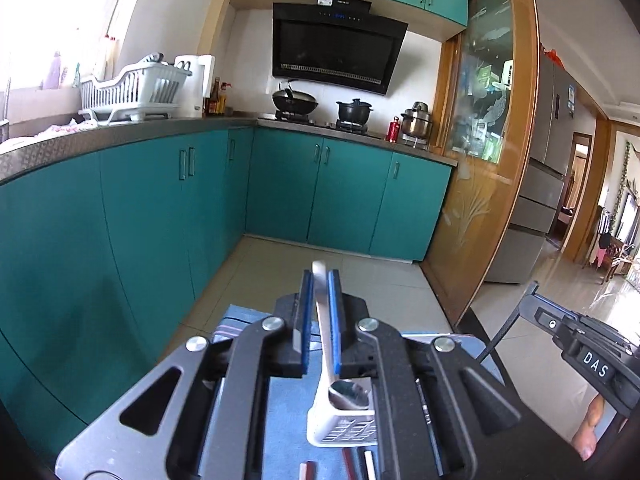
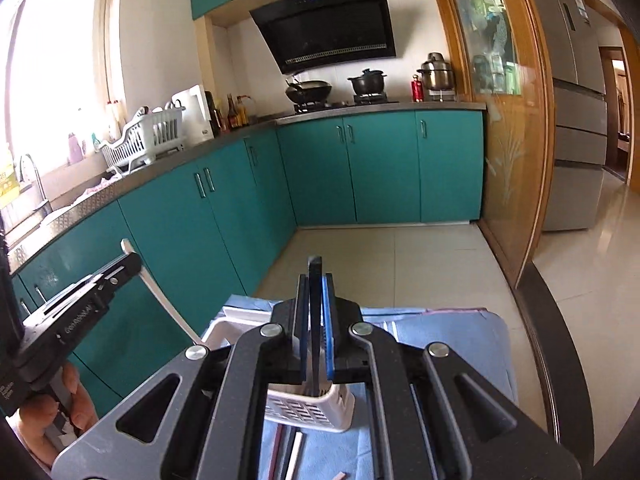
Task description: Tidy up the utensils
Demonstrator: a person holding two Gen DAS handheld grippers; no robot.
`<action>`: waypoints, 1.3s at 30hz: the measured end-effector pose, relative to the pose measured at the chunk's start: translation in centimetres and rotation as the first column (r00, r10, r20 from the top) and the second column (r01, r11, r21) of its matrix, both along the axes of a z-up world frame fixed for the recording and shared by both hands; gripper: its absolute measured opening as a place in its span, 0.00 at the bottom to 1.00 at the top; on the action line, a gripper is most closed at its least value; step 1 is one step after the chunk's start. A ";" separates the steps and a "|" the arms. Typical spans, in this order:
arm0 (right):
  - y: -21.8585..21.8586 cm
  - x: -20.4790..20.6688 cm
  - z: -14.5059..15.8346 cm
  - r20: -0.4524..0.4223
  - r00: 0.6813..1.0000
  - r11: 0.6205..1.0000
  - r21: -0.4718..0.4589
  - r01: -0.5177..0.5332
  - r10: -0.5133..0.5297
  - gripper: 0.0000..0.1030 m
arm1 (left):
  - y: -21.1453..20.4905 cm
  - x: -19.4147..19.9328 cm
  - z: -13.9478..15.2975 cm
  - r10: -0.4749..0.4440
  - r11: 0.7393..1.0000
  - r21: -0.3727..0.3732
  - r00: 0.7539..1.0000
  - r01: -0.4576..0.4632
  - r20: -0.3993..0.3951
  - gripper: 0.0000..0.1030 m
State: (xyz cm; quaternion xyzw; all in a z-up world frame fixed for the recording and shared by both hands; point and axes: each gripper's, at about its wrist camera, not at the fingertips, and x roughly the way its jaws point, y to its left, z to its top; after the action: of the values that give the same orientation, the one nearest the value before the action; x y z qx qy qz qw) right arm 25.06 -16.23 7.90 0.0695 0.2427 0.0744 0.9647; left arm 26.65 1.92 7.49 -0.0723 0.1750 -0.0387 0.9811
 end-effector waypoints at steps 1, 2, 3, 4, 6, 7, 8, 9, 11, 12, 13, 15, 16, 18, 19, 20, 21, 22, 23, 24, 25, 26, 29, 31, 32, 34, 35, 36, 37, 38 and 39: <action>-0.1 -0.3 -0.1 -0.002 1.000 1.000 -0.003 0.010 -0.011 0.22 | 0.0 -0.4 -0.1 0.002 1.000 0.003 1.000 -0.002 0.004 0.18; -0.3 -0.6 -0.1 0.001 1.000 1.000 -0.001 0.018 -0.018 0.29 | 0.2 -0.7 -0.2 0.005 1.000 0.004 1.000 -0.005 0.010 0.26; -0.3 -1.0 -0.1 0.007 1.000 1.000 0.001 0.022 -0.022 0.40 | 0.4 -1.2 -0.1 0.006 1.000 0.002 1.000 -0.006 0.019 0.31; -0.5 -1.4 -0.1 0.016 1.000 1.000 0.002 0.026 -0.026 0.43 | 0.6 -1.8 -0.1 0.006 1.000 0.000 1.000 -0.006 0.028 0.33; -1.0 -2.5 -0.1 0.032 0.999 0.999 -0.006 0.042 -0.041 0.46 | 1.2 -3.0 0.0 0.014 1.000 -0.007 0.999 -0.014 0.031 0.43; -1.4 -3.4 0.0 0.040 0.998 0.999 -0.005 0.053 -0.052 0.49 | 1.5 -3.5 0.0 0.023 1.000 -0.012 0.999 -0.022 0.034 0.45; -1.9 -4.2 0.0 0.045 0.997 0.998 0.002 0.064 -0.064 0.50 | 1.9 -4.3 0.0 0.035 0.999 -0.017 0.999 -0.035 0.038 0.48; -2.4 -5.1 0.0 0.049 0.996 0.997 0.009 0.076 -0.076 0.53 | 2.5 -5.6 0.0 0.058 0.998 -0.016 0.997 -0.058 0.042 0.53; -3.8 -7.2 -0.5 0.051 0.993 0.994 0.021 0.107 -0.108 0.57 | 3.4 -7.5 -0.5 0.103 0.995 0.000 0.994 -0.103 0.039 0.62; -4.5 -8.1 -0.9 0.045 0.991 0.992 0.025 0.123 -0.124 0.59 | 4.1 -8.7 -1.3 0.140 0.990 0.023 0.990 -0.140 0.017 0.65; -5.2 -9.3 -2.0 0.021 0.989 0.989 0.028 0.144 -0.144 0.61 | 4.4 -9.2 -2.1 0.160 0.986 0.039 0.987 -0.159 -0.011 0.66; -6.2 -9.9 -4.5 -0.064 0.984 0.986 0.021 0.167 -0.166 0.62 | 5.5 -9.8 -5.3 0.190 0.981 0.058 0.973 -0.183 -0.134 0.66; -6.5 -9.7 -6.5 -0.144 0.974 0.983 0.016 0.182 -0.177 0.62 | 5.9 -9.7 -7.2 0.187 0.982 0.053 0.960 -0.179 -0.210 0.66; -6.7 -8.8 -10.4 -0.282 0.946 0.984 0.026 0.177 -0.163 0.62 | 6.3 -9.3 -10.4 0.163 0.986 0.038 0.927 -0.160 -0.337 0.66; -6.4 -8.2 -13.2 -0.374 0.917 0.985 0.045 0.166 -0.138 0.62 | 6.3 -9.2 -12.5 0.145 0.989 0.028 0.905 -0.146 -0.400 0.66; -6.1 -7.9 -14.9 -0.429 0.894 0.985 0.050 0.164 -0.128 0.62 | 6.1 -9.3 -14.0 0.132 0.991 0.032 0.887 -0.132 -0.442 0.66; -5.7 -7.5 -16.5 -0.477 0.871 0.986 0.054 0.160 -0.115 0.61 | 5.5 -9.4 -15.6 0.121 0.993 0.053 0.866 -0.109 -0.486 0.66; -4.8 -7.2 -18.1 -0.516 0.852 0.989 0.058 0.139 -0.090 0.60 | 5.0 -9.5 -16.2 0.115 0.993 0.066 0.858 -0.094 -0.500 0.66; -4.0 -6.9 -18.8 -0.530 0.844 0.991 0.052 0.120 -0.075 0.59 | 4.3 -9.8 -17.0 0.098 0.994 0.083 0.851 -0.064 -0.516 0.66; -3.0 -6.5 -19.1 -0.539 0.840 0.994 0.043 0.102 -0.063 0.57 | 3.7 -10.0 -17.4 0.081 0.995 0.094 0.848 -0.038 -0.524 0.66; -2.0 -6.1 -19.4 -0.540 0.840 0.996 0.031 0.081 -0.052 0.56 | 3.1 -10.2 -17.7 0.066 0.994 0.105 0.846 -0.012 -0.529 0.66; -1.3 -5.8 -19.5 -0.538 0.842 0.997 0.026 0.070 -0.045 0.56 | 2.6 -10.4 -17.9 0.053 0.993 0.116 0.846 0.010 -0.531 0.66; 0.9 -4.2 -19.4 -0.541 0.841 1.000 -0.003 0.029 -0.026 0.53 | 1.5 -10.9 -18.0 0.021 0.990 0.131 0.847 0.057 -0.531 0.66; 2.3 -3.3 -19.8 -0.555 0.832 1.000 -0.019 0.009 -0.018 0.51 | 1.2 -10.8 -18.0 0.002 0.989 0.124 0.844 0.076 -0.536 0.66; 2.7 -3.3 -20.2 -0.560 0.828 1.000 -0.028 0.004 -0.019 0.51 | 1.0 -10.8 -18.0 -0.003 0.989 0.125 0.843 0.083 -0.537 0.66; 3.4 -3.0 -20.5 -0.565 0.824 0.998 -0.070 -0.003 -0.037 0.50 | 0.8 -11.0 -18.2 -0.014 0.986 0.129 0.836 0.101 -0.549 0.63; 4.0 -2.9 -20.5 -0.560 0.827 0.994 -0.109 -0.011 -0.052 0.49 | 0.8 -11.1 -18.3 -0.014 0.986 0.129 0.833 0.102 -0.553 0.55; 4.3 -3.0 -20.5 -0.557 0.829 0.992 -0.122 -0.017 -0.054 0.49 | 0.8 -11.1 -18.5 -0.014 0.987 0.127 0.826 0.103 -0.564 0.49; 4.5 -3.1 -20.5 -0.556 0.830 0.992 -0.128 -0.022 -0.053 0.47 | 0.6 -10.7 -18.8 -0.015 0.987 0.124 0.819 0.105 -0.574 0.47; 4.7 -3.2 -20.5 -0.554 0.831 0.990 -0.135 -0.028 -0.052 0.46 | 0.7 -10.7 -19.2 -0.010 0.987 0.126 0.812 0.103 -0.584 0.46; 4.8 -3.4 -20.5 -0.552 0.832 0.989 -0.143 -0.033 -0.052 0.45 | 0.8 -10.7 -19.6 -0.001 0.986 0.133 0.807 0.099 -0.591 0.46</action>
State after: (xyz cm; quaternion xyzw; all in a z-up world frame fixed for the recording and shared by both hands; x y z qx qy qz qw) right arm 21.70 -11.46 -12.64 0.0184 0.5160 0.0282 0.8559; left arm 15.95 2.71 -12.07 0.0015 0.4747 -0.0262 0.8797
